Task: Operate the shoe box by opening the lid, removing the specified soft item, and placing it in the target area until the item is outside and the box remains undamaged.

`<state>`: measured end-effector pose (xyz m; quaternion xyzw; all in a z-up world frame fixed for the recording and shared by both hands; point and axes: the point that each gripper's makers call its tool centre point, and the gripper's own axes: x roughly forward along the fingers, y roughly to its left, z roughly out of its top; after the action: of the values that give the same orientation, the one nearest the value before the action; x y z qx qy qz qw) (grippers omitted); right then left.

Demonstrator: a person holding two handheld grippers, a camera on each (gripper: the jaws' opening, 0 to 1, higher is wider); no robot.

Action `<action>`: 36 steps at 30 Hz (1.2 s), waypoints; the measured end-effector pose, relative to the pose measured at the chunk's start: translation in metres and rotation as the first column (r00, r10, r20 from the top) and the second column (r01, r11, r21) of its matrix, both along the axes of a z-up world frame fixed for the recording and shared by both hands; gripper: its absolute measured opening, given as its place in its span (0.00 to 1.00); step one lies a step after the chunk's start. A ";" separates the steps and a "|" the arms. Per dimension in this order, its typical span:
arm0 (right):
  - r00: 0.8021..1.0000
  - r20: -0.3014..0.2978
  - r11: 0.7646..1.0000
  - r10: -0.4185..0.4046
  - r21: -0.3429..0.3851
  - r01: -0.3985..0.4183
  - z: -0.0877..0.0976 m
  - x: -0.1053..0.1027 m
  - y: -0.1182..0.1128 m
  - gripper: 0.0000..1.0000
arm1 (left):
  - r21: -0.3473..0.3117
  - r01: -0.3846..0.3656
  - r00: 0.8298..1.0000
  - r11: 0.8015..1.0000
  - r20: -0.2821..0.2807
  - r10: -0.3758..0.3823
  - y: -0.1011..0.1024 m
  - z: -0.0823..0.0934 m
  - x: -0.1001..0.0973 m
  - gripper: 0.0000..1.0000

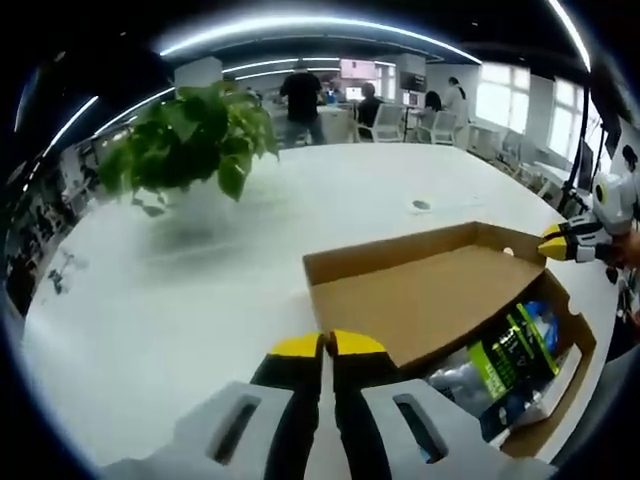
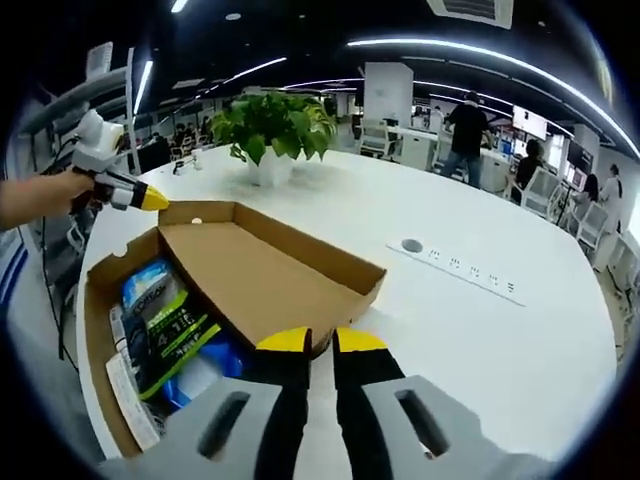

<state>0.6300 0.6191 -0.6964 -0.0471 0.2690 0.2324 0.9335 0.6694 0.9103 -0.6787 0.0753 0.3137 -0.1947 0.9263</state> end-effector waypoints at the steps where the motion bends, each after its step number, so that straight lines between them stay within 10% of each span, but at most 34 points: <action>1: 1.000 -0.001 1.000 -0.006 0.009 0.006 0.001 0.000 -0.001 0.06 | 0.000 0.000 1.000 1.000 0.002 0.000 0.000 0.001 0.000 0.00; 13: 1.000 0.006 0.998 -0.015 0.054 0.015 0.019 -0.021 -0.005 0.06 | -0.028 0.034 0.999 0.999 0.027 -0.033 -0.002 0.024 -0.014 0.05; 36: 0.983 -0.126 0.989 0.134 0.087 -0.123 0.003 -0.068 0.058 0.11 | -0.017 0.187 0.979 0.982 -0.076 -0.188 -0.033 -0.004 -0.075 0.19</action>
<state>0.5620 0.6773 -0.6937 -0.0123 0.3171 0.3051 0.8979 0.5948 0.8774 -0.6824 0.0924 0.3398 -0.2853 0.8914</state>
